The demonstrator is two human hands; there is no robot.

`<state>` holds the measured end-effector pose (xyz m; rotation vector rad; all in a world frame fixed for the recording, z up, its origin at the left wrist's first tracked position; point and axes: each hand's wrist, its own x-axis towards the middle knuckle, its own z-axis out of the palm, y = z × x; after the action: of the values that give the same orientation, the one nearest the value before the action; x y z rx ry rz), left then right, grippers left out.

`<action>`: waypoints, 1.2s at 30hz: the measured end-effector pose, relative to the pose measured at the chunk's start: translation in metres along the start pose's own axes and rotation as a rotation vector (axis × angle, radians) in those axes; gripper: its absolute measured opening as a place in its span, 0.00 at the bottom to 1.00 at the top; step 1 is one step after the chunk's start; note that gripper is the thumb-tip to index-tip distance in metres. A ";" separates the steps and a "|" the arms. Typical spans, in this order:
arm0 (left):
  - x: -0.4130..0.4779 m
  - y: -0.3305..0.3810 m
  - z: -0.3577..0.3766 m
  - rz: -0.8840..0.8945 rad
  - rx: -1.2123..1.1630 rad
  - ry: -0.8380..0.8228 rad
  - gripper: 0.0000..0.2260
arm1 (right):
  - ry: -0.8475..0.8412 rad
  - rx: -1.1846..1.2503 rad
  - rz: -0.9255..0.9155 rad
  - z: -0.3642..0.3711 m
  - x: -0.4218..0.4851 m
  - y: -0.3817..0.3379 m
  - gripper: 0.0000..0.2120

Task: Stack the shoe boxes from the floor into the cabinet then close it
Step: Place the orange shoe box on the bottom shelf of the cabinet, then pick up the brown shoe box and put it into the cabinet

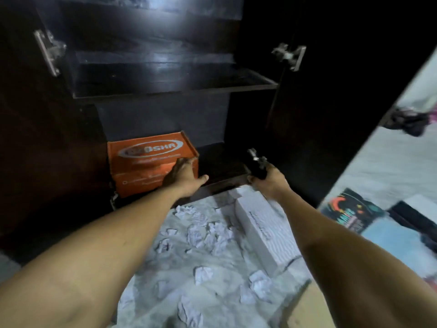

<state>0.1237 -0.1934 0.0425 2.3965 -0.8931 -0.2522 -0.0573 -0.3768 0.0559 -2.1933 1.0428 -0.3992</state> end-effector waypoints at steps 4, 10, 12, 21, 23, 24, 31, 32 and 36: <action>-0.043 0.079 -0.033 0.202 0.038 -0.057 0.35 | 0.089 -0.186 0.049 -0.093 -0.082 0.017 0.37; -0.120 0.174 -0.037 0.400 0.031 -0.120 0.31 | 0.191 -0.277 0.195 -0.197 -0.183 0.058 0.39; -0.142 0.191 -0.022 0.461 0.056 -0.180 0.32 | 0.227 -0.284 0.245 -0.222 -0.213 0.073 0.41; -0.201 0.258 0.012 0.671 0.083 -0.314 0.35 | 0.428 -0.208 0.453 -0.282 -0.319 0.106 0.40; -0.208 0.272 0.024 0.726 0.099 -0.375 0.35 | 0.457 -0.240 0.490 -0.295 -0.339 0.111 0.40; -0.211 0.280 0.031 0.754 0.109 -0.390 0.35 | 0.469 -0.239 0.503 -0.302 -0.349 0.115 0.39; -0.219 0.317 0.071 0.834 0.153 -0.432 0.33 | 0.529 -0.224 0.584 -0.322 -0.384 0.141 0.37; -0.220 0.320 0.077 0.834 0.158 -0.443 0.33 | 0.536 -0.213 0.592 -0.324 -0.386 0.147 0.37; -0.226 0.335 0.099 0.849 0.179 -0.475 0.36 | 0.556 -0.199 0.604 -0.331 -0.393 0.170 0.37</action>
<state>-0.2649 -0.2977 0.1463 1.8968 -2.1176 -0.4155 -0.5762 -0.2961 0.1855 -1.8282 2.0435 -0.6559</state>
